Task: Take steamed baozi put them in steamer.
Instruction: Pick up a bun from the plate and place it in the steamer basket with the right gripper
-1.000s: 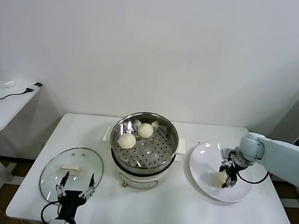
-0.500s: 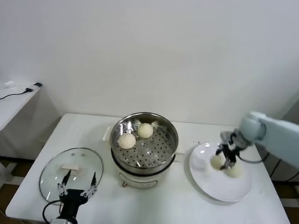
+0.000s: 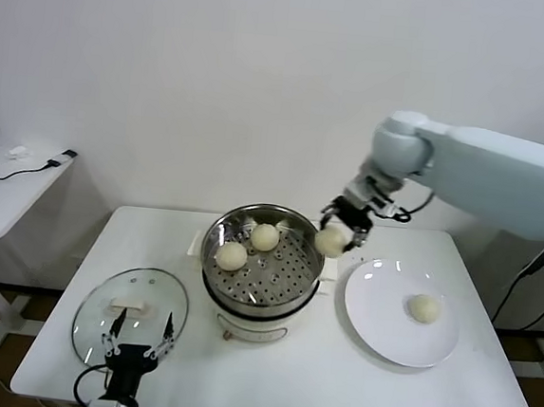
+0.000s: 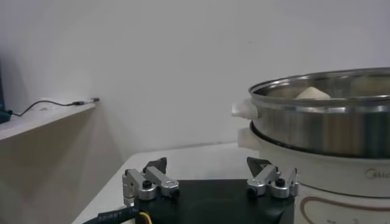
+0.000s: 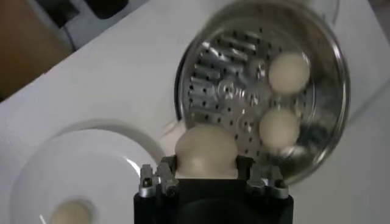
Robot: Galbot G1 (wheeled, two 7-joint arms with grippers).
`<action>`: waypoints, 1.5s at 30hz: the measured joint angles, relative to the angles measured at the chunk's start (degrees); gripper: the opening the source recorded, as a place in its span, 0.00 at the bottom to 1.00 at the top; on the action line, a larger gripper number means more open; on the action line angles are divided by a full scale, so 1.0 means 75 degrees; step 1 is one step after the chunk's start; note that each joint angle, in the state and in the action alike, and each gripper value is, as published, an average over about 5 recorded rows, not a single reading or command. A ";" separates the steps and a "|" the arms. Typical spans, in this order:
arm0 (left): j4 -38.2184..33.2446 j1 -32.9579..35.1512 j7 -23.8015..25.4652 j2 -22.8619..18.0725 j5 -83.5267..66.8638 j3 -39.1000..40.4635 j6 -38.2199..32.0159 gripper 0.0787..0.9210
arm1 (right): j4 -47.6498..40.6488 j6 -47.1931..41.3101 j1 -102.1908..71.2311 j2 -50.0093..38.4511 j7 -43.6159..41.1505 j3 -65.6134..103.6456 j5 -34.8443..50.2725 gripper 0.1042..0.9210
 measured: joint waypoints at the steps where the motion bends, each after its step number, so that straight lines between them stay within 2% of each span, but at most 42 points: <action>1: -0.0005 0.0004 -0.0003 -0.0002 0.0000 -0.0001 0.0000 0.88 | 0.0058 0.0139 -0.0006 0.0137 0.0036 -0.0002 -0.0124 0.66; 16: -0.0044 0.0062 -0.0019 -0.0064 0.0034 -0.0019 -0.0015 0.88 | -0.0033 0.1516 -0.0706 0.1924 0.0620 -0.0085 -0.1521 0.66; 33: 0.0004 0.0053 -0.0042 -0.0070 0.0038 -0.0029 -0.0033 0.88 | -0.0758 0.2077 -0.1512 0.2609 0.0848 -0.0117 -0.2110 0.67; 41: -0.0012 0.0056 -0.0050 -0.0076 0.0045 -0.0031 -0.0038 0.88 | -0.0965 0.2199 -0.1563 0.2667 0.0876 -0.0116 -0.1805 0.86; 45: -0.0034 0.0058 -0.0048 -0.0076 0.0046 -0.0031 -0.0041 0.88 | -0.1034 0.2308 -0.1435 0.2592 0.0718 -0.0034 -0.1460 0.88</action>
